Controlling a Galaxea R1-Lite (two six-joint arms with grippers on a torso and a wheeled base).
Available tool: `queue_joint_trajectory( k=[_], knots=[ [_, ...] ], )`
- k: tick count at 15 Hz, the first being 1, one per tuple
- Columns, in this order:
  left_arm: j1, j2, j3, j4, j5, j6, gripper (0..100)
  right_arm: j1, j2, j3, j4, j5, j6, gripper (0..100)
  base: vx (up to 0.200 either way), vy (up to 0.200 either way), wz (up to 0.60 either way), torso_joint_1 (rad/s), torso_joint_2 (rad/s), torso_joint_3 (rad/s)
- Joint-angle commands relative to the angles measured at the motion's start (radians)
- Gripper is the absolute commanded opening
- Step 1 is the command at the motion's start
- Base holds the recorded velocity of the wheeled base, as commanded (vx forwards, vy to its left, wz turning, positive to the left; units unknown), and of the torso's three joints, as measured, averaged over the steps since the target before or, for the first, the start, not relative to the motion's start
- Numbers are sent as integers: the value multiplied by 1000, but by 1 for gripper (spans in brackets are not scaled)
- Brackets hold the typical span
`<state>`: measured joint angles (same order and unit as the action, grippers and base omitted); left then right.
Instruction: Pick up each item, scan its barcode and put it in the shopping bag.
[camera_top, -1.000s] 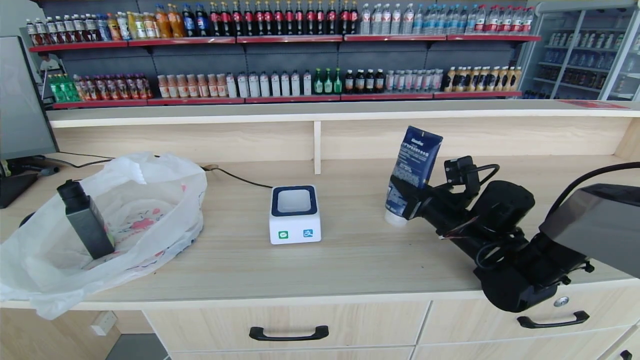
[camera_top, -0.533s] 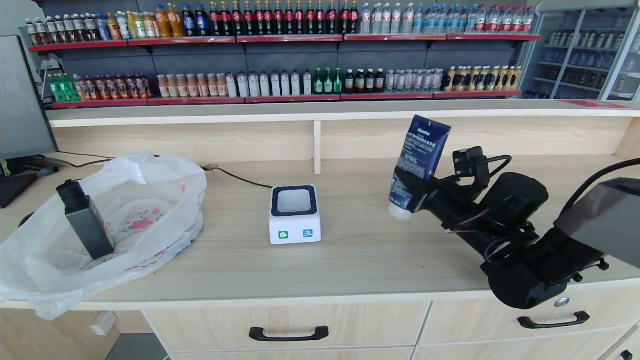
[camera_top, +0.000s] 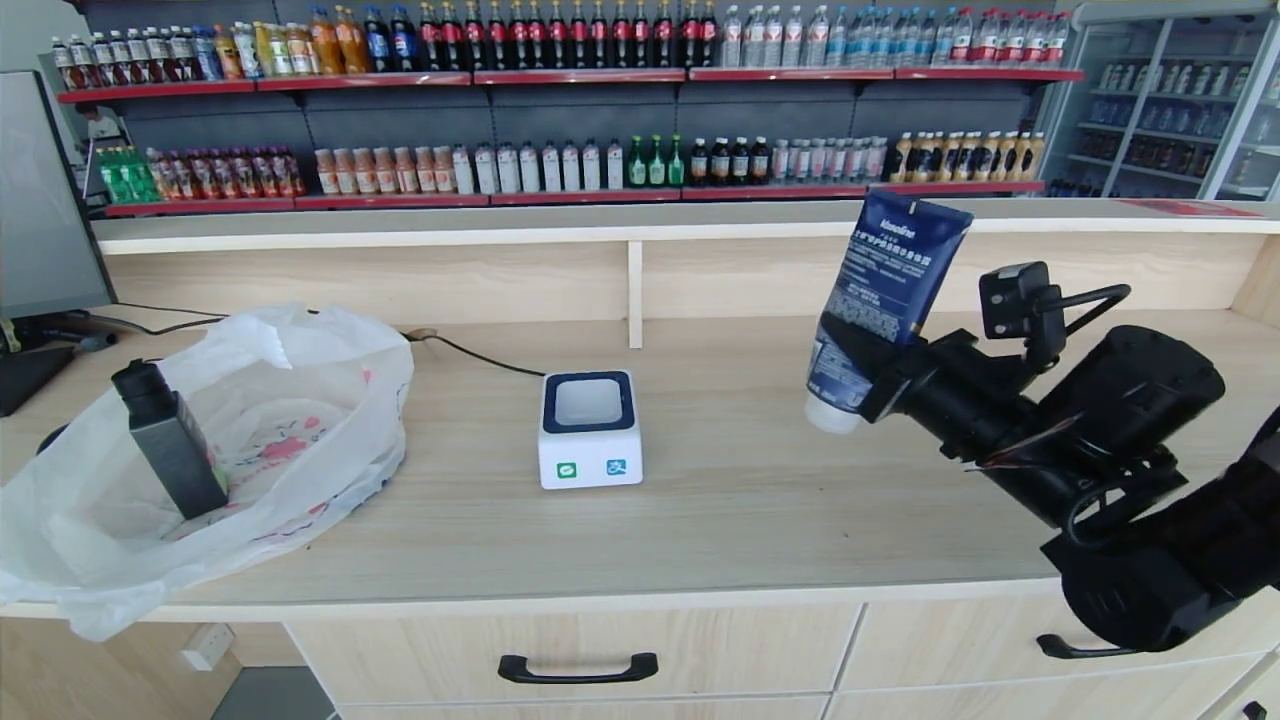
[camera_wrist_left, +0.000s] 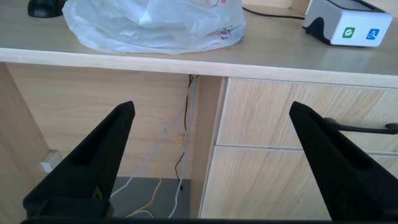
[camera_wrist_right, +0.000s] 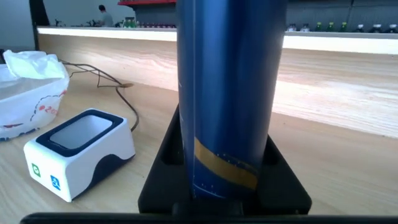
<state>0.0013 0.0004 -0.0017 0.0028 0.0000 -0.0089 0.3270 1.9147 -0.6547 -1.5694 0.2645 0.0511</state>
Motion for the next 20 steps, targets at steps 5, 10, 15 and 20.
queue_joint_trajectory(
  k=[5,10,15,20],
  knots=[
    [0,0,0,0,0,0,100,79,-221,153,-1,22,-31,0,0,0,0,0,0,0],
    [0,1,0,-1,0,1,100,87,-301,280,-1,22,-22,0,0,0,0,0,0,0],
    [0,0,0,0,0,1,100,141,-348,371,-1,65,21,0,0,0,0,0,0,0],
    [0,0,0,0,0,1,100,282,-348,371,-1,81,243,0,0,0,0,0,0,0]
  ],
)
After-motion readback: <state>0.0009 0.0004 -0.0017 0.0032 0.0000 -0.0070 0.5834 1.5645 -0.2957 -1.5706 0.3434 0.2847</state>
